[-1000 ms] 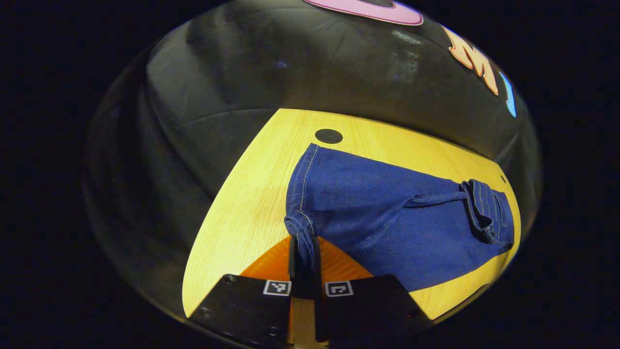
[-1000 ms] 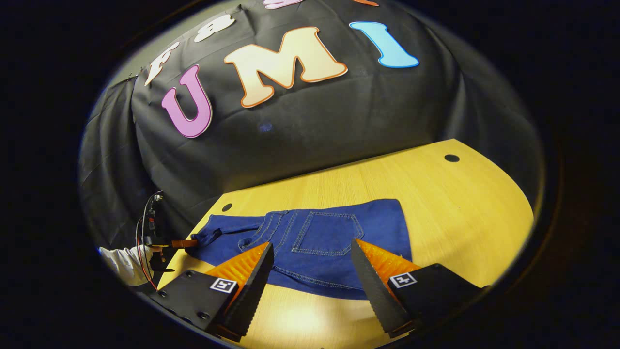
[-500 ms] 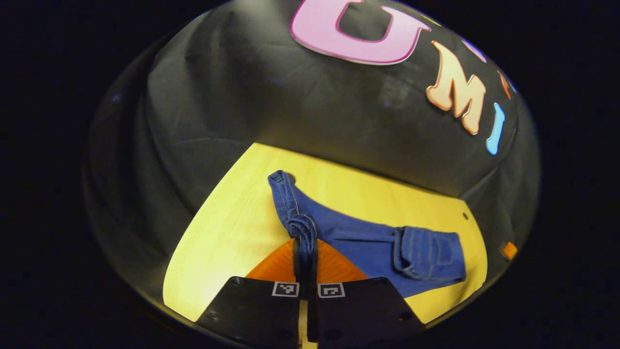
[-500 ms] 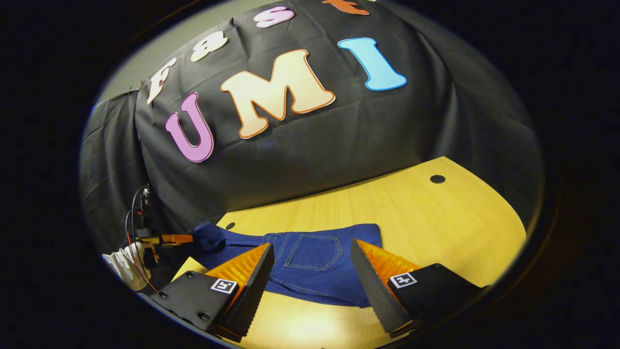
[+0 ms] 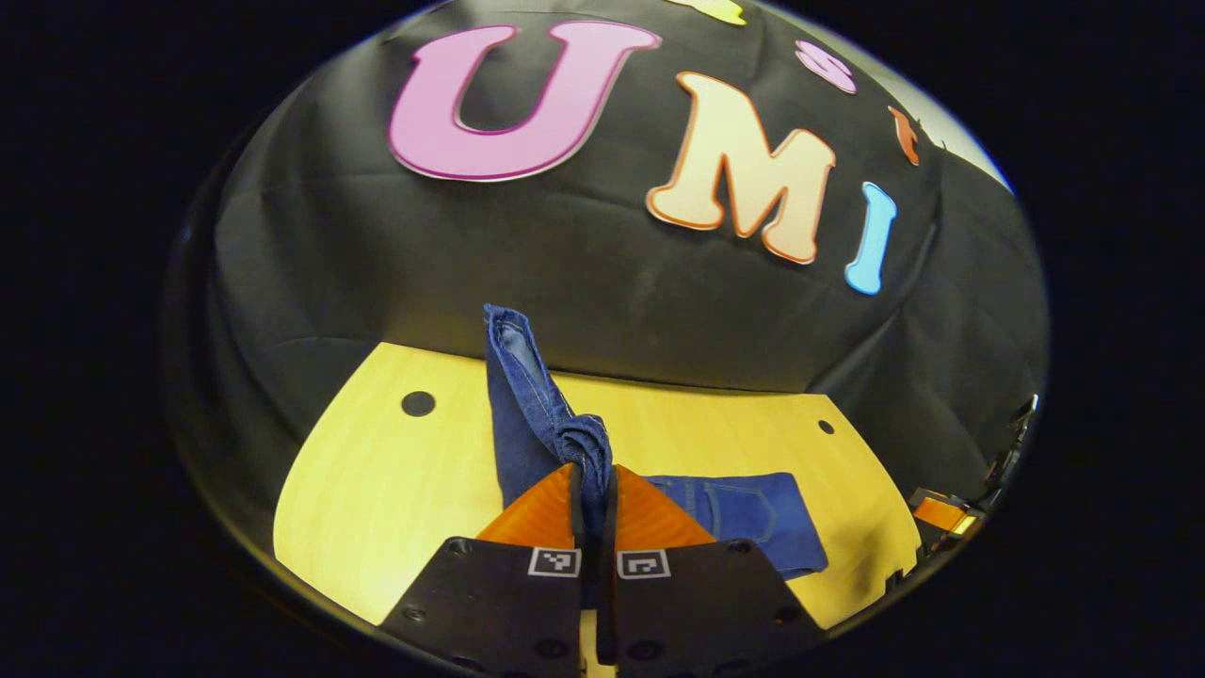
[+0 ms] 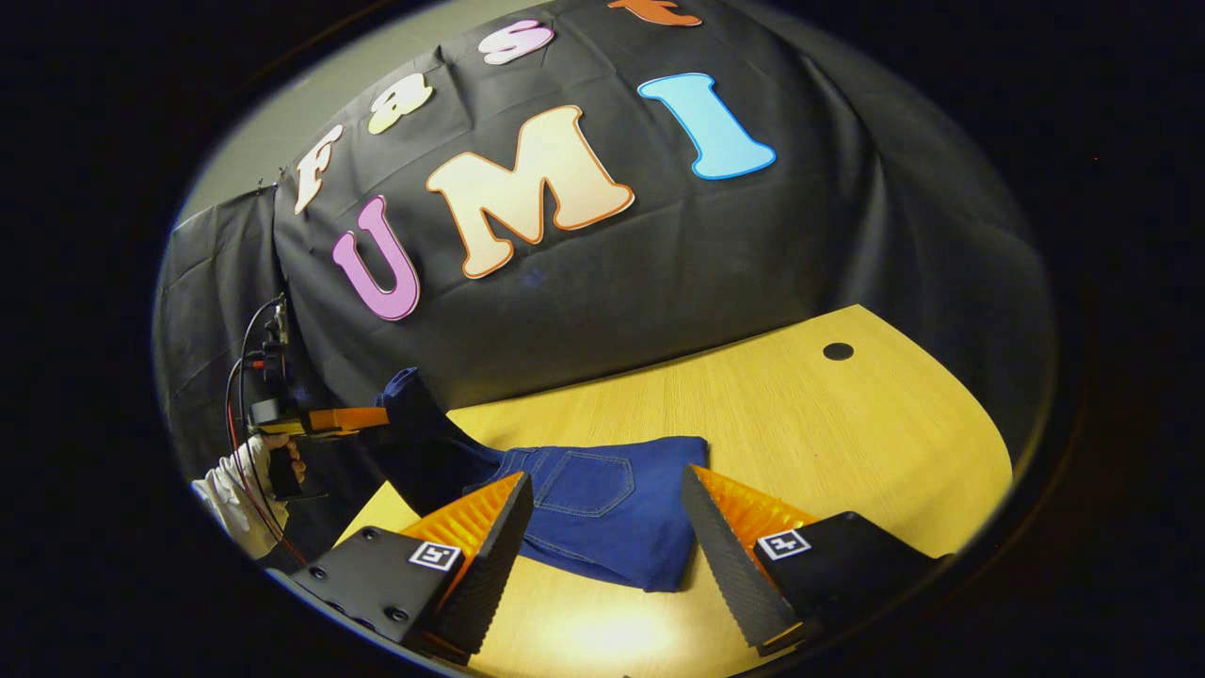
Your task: Grasp the waist and the cuffs of the jeans and fold them to make the two legs overlap; first hold the waist and fold one-third of the jeans toward the cuffs, then hold the cuffs and fold the remaining one-third in the same direction to finish folding.
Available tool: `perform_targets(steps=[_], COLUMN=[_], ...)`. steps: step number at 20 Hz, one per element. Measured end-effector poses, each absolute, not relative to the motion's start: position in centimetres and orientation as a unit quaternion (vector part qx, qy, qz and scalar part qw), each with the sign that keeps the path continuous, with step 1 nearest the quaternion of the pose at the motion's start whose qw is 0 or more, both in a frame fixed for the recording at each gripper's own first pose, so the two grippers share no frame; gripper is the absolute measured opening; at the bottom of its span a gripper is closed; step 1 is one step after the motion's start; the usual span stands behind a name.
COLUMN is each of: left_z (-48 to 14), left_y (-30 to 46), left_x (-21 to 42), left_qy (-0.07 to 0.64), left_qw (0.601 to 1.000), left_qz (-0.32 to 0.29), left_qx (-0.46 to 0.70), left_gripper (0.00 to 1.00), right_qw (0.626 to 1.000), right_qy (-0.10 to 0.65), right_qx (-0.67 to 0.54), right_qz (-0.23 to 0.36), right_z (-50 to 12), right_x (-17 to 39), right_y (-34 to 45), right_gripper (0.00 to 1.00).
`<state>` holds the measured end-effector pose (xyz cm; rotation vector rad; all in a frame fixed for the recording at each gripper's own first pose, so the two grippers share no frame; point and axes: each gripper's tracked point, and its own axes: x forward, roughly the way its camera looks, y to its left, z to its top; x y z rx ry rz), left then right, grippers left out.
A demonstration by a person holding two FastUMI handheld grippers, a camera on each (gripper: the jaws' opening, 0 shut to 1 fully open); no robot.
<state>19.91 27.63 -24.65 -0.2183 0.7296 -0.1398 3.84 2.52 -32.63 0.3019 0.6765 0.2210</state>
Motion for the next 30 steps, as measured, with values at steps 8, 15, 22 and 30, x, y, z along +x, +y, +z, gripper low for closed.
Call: perform_targets(steps=[8,15,22,30], left_z=[-25.8,-30.7,-33.9,-17.8], left_y=[15.5,8.0,4.2,7.9], left_x=[20.6,19.6,17.3,13.6], left_qy=[0.357,0.383,0.391,0.191], left_qw=[0.918,0.907,0.903,0.976], left_qz=[-0.133,-0.141,-0.118,-0.103], left_qx=[-0.111,-0.104,-0.13,-0.01], left_gripper=[0.0,0.0,0.4,0.95], right_qw=[0.929,0.93,0.927,0.973], right_qy=[0.326,0.324,0.32,0.17], right_qx=[0.147,0.139,0.133,0.056], right_qz=[0.099,0.106,0.143,0.149], right_z=[-31.7,-31.3,-30.6,-21.3], right_x=[3.3,3.2,3.5,4.2], right_y=[-3.3,-6.1,-6.0,-0.5], right_gripper=[0.98,0.98,0.98,0.98])
